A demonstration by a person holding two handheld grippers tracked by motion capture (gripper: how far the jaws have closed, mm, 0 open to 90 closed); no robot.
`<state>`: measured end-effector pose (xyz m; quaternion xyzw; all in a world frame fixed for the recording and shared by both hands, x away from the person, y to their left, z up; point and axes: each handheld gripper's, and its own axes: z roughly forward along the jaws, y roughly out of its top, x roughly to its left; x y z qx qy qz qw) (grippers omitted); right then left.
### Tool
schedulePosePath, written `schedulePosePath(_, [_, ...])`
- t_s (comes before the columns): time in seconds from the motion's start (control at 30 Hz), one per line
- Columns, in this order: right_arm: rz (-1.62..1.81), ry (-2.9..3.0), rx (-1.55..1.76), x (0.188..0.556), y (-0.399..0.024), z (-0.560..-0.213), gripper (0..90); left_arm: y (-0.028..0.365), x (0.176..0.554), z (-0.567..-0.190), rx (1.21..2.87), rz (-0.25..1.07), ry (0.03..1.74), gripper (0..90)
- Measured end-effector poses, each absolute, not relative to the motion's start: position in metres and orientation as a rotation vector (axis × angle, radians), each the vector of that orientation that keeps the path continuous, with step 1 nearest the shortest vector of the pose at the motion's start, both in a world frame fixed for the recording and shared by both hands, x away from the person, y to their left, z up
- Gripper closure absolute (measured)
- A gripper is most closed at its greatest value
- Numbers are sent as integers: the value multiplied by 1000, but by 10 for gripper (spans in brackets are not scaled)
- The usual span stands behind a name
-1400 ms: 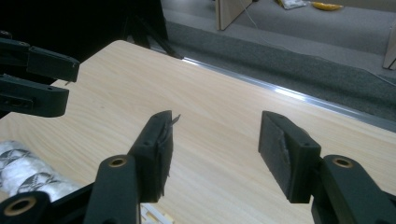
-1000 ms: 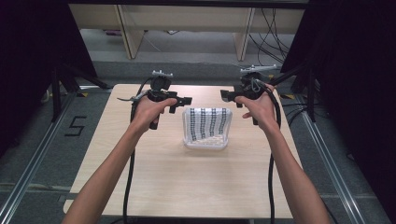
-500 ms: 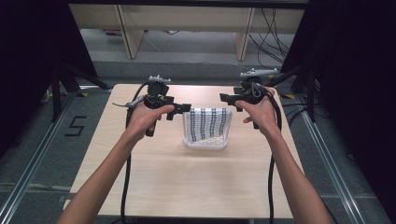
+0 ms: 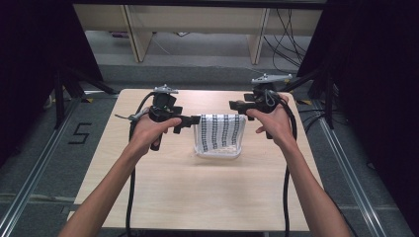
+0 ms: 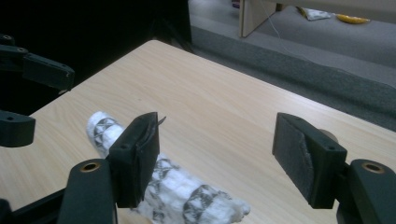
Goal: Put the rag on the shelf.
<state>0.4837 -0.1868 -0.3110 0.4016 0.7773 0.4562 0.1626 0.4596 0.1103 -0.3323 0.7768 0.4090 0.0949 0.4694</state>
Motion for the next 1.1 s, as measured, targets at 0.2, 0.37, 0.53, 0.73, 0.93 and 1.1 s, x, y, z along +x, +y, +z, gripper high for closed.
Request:
schedulePosePath(0.2, [1319,2227,1143,473,-184,-309,324,115,449,-335,1914,238,996,172])
schedulePosePath(0.37, [1353,2225,1141,460,-187,-311,321,120,440,-340,1895,229,1000,166])
schedulePosePath(0.53, [1339,2236,1114,455,-191,-314,320,124,432,-341,1891,236,991,166])
schedulePosePath(0.73, [1371,2236,1118,446,-196,-318,318,129,422,-343,1884,234,975,166])
schedulePosePath(0.93, [1389,2242,1075,435,-200,-321,314,131,411,-350,1888,245,964,166])
schedulePosePath(1.1, [1388,2230,1079,421,-203,-325,303,130,400,-352,1911,292,927,166])
